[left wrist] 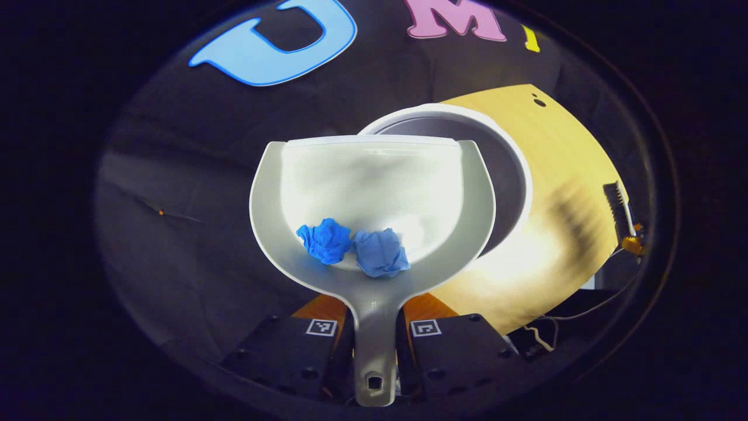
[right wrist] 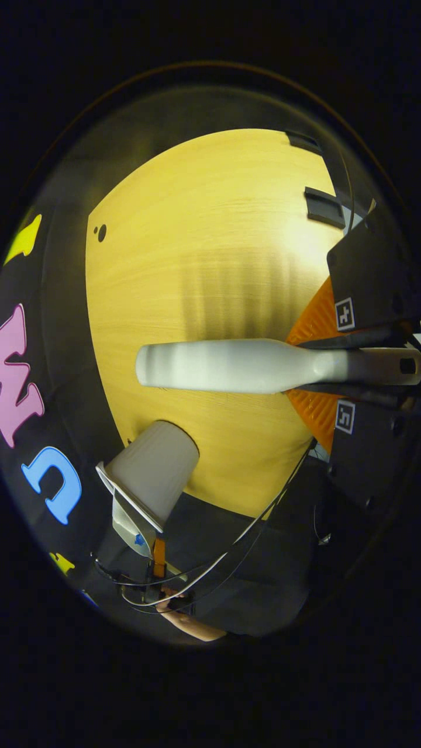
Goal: Pick up the small broom and dustpan from the desktop, sweep the trash into the dustpan with the broom, and then empty the trash into the garbage bin.
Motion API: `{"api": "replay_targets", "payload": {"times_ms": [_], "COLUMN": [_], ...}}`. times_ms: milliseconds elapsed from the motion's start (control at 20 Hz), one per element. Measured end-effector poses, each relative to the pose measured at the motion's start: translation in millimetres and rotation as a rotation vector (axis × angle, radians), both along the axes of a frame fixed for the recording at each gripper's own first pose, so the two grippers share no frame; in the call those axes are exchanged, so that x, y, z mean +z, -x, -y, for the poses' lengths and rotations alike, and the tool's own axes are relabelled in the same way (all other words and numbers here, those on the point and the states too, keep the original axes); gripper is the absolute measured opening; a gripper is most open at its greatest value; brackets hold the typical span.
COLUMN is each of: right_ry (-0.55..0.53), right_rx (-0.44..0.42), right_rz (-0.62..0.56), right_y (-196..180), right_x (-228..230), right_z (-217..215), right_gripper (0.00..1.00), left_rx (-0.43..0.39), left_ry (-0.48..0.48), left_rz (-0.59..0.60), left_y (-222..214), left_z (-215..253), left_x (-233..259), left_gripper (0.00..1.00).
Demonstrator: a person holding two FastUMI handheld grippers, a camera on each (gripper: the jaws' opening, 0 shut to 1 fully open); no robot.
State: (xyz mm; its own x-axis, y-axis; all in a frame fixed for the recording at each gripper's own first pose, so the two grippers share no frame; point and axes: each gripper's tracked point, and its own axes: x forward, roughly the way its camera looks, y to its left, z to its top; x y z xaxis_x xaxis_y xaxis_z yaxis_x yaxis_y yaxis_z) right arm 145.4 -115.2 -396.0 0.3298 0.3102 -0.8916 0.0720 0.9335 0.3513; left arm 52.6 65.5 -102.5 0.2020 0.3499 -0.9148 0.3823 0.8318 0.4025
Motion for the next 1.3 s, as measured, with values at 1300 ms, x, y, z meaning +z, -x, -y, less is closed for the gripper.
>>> {"api": "replay_targets", "payload": {"times_ms": [1300], "right_ry": [-0.038], "right_rx": [-0.126], "right_rz": [-0.001], "right_y": [-21], "right_x": [-1], "right_z": [-7], "right_gripper": [0.29], "left_rx": [-0.336], "left_ry": [0.002], "left_rz": [0.448], "left_y": [26], "left_z": [76], "left_x": [-82], "left_gripper": [0.27]}}
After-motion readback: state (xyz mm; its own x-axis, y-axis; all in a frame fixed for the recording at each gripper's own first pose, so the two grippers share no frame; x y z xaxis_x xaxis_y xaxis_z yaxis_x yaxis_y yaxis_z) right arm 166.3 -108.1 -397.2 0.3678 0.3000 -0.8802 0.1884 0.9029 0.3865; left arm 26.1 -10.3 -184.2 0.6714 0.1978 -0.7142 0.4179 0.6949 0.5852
